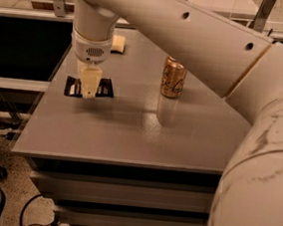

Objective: Pick rxbar chocolate

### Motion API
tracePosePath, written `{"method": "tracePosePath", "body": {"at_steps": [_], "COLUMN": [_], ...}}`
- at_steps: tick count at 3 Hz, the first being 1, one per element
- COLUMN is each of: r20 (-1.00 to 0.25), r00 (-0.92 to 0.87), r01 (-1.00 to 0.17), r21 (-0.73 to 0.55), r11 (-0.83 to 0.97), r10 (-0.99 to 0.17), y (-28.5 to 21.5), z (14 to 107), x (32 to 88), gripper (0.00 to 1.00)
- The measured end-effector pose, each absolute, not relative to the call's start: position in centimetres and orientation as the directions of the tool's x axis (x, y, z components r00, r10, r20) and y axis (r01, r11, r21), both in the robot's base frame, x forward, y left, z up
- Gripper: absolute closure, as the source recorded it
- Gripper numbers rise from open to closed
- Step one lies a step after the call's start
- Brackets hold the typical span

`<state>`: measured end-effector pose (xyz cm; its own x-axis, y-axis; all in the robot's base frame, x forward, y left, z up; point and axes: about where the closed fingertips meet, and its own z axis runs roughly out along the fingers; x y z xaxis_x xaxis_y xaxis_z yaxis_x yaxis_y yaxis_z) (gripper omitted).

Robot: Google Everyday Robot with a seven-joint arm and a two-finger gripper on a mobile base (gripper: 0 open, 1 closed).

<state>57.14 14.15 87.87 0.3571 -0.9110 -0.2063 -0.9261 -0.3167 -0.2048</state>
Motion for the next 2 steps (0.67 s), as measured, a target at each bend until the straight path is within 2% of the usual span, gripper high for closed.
{"method": "tracePosePath", "body": {"at_steps": [2], "r20": [-0.185], "r00": [0.422], "r01": [-0.885], "r21": [-0.294], "r11": [-0.36], "r10": [-0.887], "y": [14.4], "z": [92.2], "x": [57.7], "gripper": [1.0]}}
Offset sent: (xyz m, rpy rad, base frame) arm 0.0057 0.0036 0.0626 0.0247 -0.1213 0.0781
